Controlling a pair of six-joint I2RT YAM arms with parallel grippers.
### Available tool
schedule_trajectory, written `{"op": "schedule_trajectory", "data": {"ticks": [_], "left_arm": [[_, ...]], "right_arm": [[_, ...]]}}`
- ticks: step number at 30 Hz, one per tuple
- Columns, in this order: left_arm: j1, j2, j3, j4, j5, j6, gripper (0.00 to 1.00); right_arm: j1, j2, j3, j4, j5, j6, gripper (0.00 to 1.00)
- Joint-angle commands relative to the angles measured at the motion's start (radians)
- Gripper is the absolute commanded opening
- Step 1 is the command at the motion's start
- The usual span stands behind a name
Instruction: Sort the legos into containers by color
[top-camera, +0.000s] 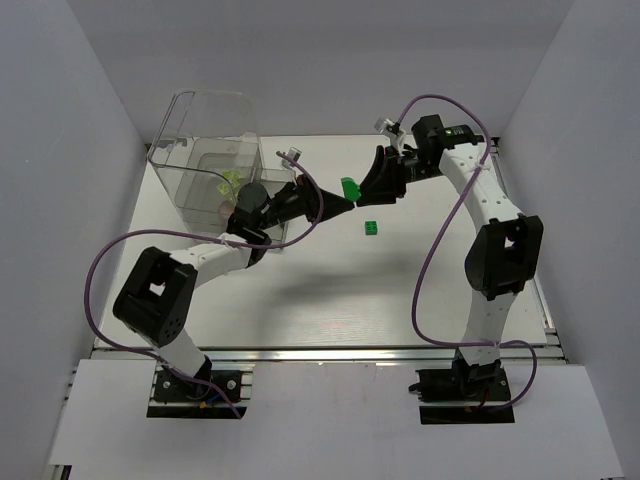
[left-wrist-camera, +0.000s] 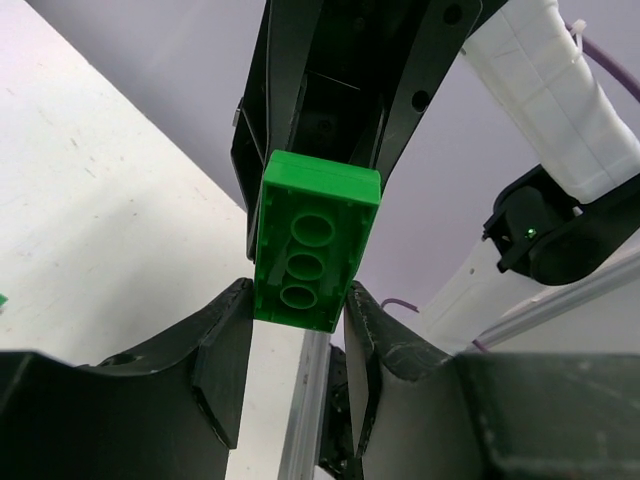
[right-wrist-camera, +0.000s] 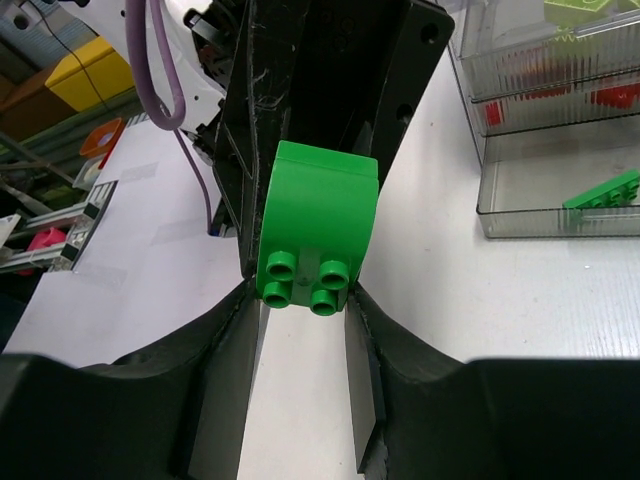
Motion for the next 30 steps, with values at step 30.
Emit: {"op": "schedule_trajectory", "data": {"ticks": [30], "left_arm": [[0.076, 0.066, 0.558, -1.445, -0.911, 0.574, 0.0]], "right_arm": [[-0.028, -0.162, -0.321, 0.559, 0.319, 0.415, 0.0]]}}
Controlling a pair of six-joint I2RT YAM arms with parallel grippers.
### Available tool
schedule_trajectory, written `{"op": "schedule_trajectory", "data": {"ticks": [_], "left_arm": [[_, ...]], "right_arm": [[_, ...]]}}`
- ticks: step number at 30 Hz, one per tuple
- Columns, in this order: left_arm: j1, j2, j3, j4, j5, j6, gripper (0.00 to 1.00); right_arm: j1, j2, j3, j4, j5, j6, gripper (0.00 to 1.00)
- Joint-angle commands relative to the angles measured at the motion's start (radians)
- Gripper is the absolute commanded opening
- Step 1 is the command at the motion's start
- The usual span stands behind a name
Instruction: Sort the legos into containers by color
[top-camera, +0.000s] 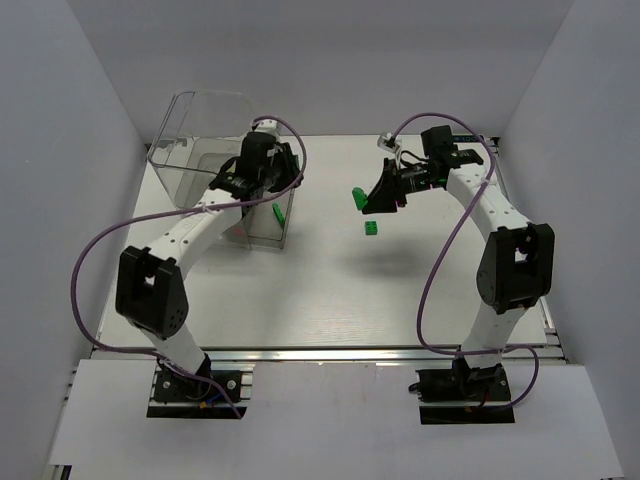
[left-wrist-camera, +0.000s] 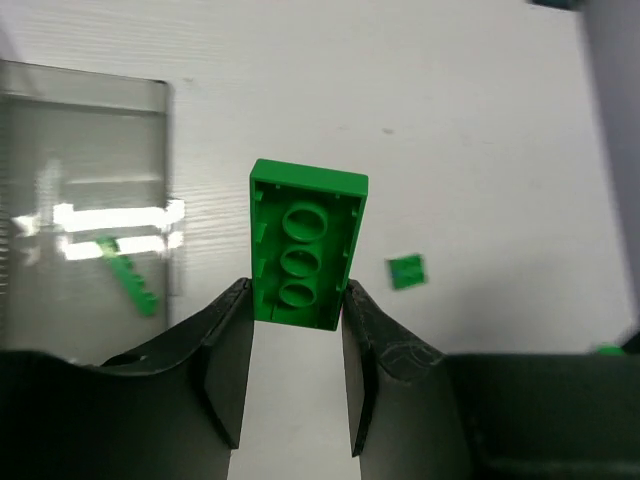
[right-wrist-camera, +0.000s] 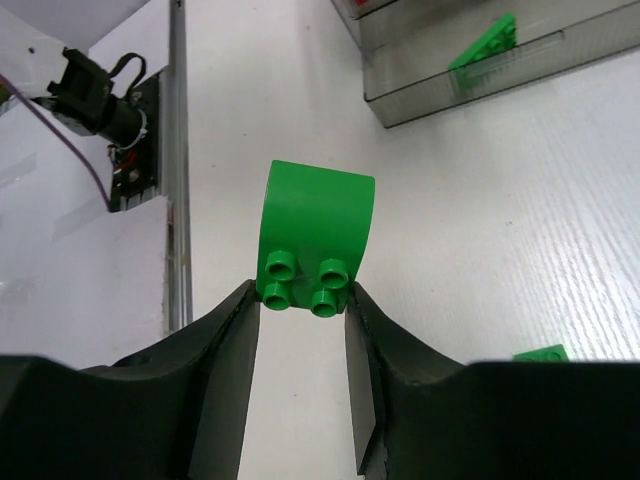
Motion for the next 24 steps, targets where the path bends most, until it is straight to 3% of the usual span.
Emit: {"op": "schedule_trajectory", "data": {"ticks": [1, 5, 13, 16, 17, 20, 24], "left_arm": [[-0.019, 0.097, 0.13, -0.294, -0.258, 0.092, 0.0], [-0.042, 0.262, 0.384, -0.538, -0.419, 0.091, 0.0], [-0.073, 0.463, 0.544, -0.69, -0.63, 0.069, 0.02], [-0.073, 0.477, 0.544, -0.707, -0.643, 0.057, 0.11], [-0.073, 0.482, 0.542, -0.707, -0.65, 0.048, 0.23], [-0.073, 0.481, 0.546, -0.71, -0.647, 0.049, 0.41], [-0.073, 0.471, 0.558, -0.727, -0.63, 0.049, 0.51]], "right_arm": [[0.004, -0.031, -0.003, 0.078, 0.059, 0.056, 0.0], [0.004, -0.043, -0.017, 0.107, 0.111, 0.076, 0.0], [0.02, -0.028, -0.008, 0.15, 0.222, 0.141, 0.0], [0.027, -0.011, 0.006, 0.148, 0.225, 0.152, 0.0], [0.024, -0.004, 0.011, 0.148, 0.228, 0.16, 0.0], [0.032, 0.006, 0.014, 0.15, 0.231, 0.165, 0.0], [0.041, 0.035, 0.041, 0.145, 0.243, 0.163, 0.0]]}}
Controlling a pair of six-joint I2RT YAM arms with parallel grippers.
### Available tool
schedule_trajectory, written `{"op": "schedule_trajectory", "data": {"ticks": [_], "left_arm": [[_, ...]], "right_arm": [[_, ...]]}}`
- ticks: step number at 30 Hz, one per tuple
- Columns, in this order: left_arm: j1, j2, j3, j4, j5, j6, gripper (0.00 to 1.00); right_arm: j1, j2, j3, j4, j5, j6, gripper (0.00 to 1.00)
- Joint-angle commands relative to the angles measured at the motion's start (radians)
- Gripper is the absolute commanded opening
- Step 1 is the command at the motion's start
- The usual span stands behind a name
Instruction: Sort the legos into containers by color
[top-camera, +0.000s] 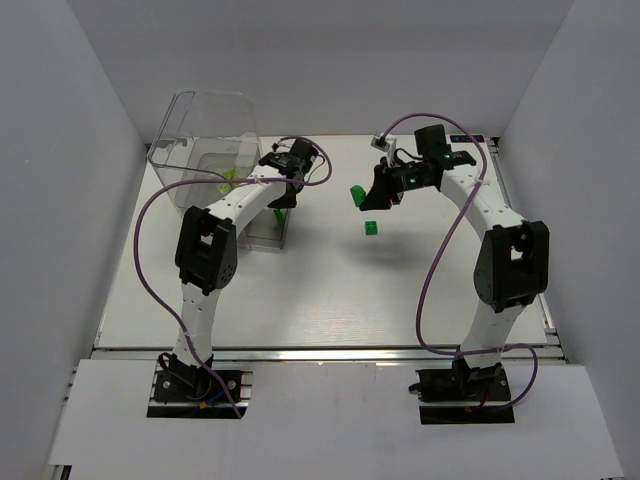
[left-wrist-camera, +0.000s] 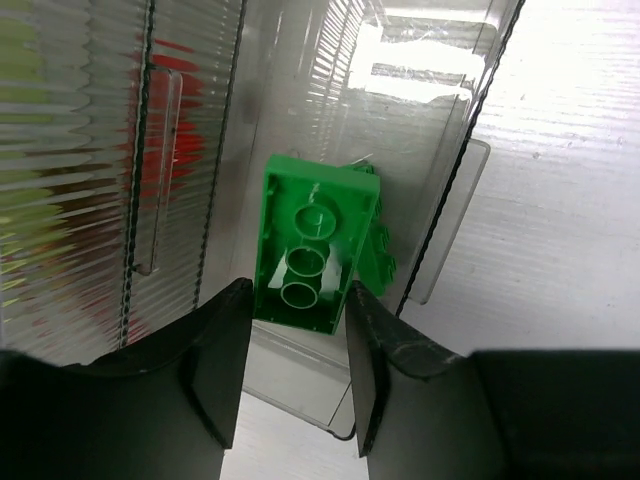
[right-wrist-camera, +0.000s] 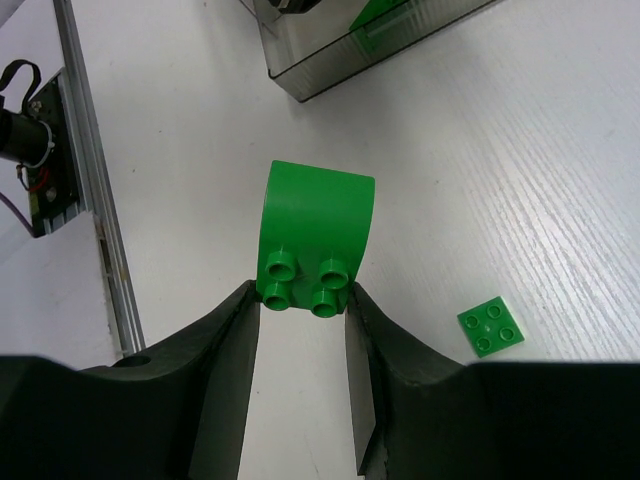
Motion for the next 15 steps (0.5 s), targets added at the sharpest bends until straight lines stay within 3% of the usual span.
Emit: {"op": "schedule_trajectory", "data": {"ticks": [1, 5, 11, 12, 13, 15], "left_arm": [[0.001, -0.052, 0.038, -0.022, -0.014, -0.01, 0.52], [0.001, -0.102, 0.028, -0.025, 0.015, -0.019, 0.58], [0.001, -0.151, 0.04, -0.041, 0.051, -0.037, 0.55], [0.001, -0.177, 0.044, -0.035, 0.089, -0.039, 0.51], [0.001, -0.196, 0.041, -0.027, 0.123, -0.04, 0.32], [0.001, -0.243, 0.01, 0.036, 0.281, -0.019, 0.09]], "right_arm": [[0.01, 0.03, 0.063, 0.016, 0.013, 0.013, 0.0], [0.024, 0.077, 0.104, 0.012, 0.019, 0.028, 0.0], [0.049, 0.136, 0.17, 0.018, 0.028, 0.053, 0.0], [0.052, 0.145, 0.186, 0.019, 0.031, 0.053, 0.0], [0.058, 0.157, 0.201, 0.024, 0.034, 0.064, 0.0], [0.081, 0.201, 0.27, 0.024, 0.033, 0.071, 0.0]]}}
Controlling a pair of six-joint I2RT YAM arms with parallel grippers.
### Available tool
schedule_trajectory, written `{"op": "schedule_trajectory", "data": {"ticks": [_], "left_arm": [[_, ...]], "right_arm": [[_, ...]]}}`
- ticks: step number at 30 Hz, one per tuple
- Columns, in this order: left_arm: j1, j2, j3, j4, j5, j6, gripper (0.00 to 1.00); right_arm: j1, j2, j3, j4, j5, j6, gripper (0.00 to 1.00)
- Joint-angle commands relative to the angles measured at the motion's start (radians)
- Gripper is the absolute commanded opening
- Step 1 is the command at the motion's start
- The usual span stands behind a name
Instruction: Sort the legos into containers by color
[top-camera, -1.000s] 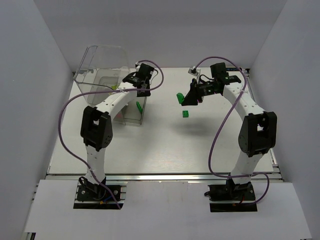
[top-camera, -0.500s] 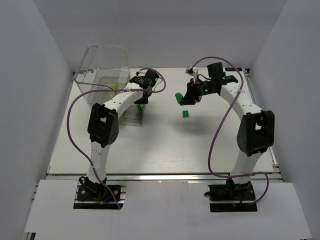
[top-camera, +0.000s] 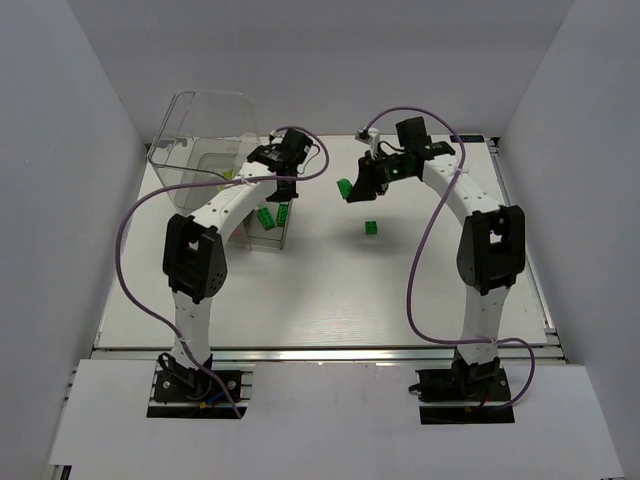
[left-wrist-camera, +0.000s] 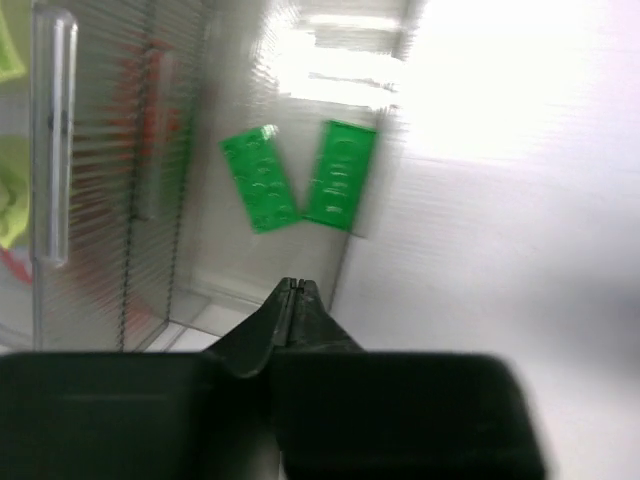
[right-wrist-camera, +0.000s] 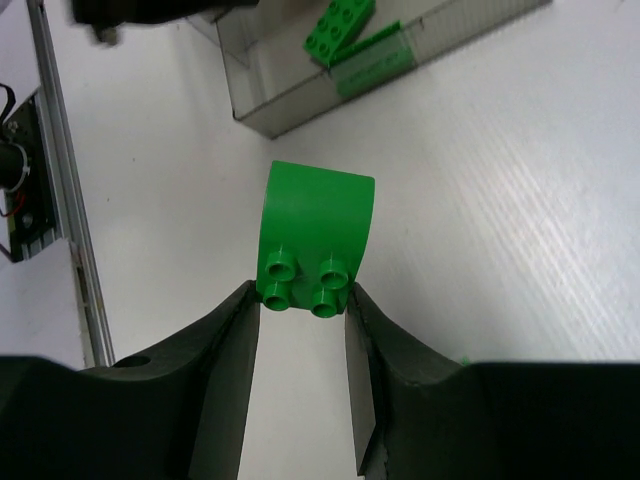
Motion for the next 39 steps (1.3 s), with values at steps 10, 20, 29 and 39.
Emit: {"op": "schedule_trajectory", "data": {"ticks": [10, 20, 29, 39], "left_arm": [[0.017, -0.762, -0.471, 0.423, 0.369, -0.065, 0.3], [0.008, -0.965, -0.62, 0.352, 0.318, -0.173, 0.31], [0.008, -1.007, -0.669, 0.363, 0.334, -0.194, 0.31], [0.008, -1.001, -0.671, 0.375, 0.352, -0.191, 0.31]], "right_arm": [[0.229, 0.272, 0.382, 0.08, 0.097, 0.127, 0.0], [0.326, 0.344, 0.393, 0.236, 0.331, 0.235, 0.19], [0.344, 0.335, 0.373, 0.241, 0.318, 0.198, 0.47], [0.346, 0.335, 0.379, 0.252, 0.318, 0.18, 0.57]]}}
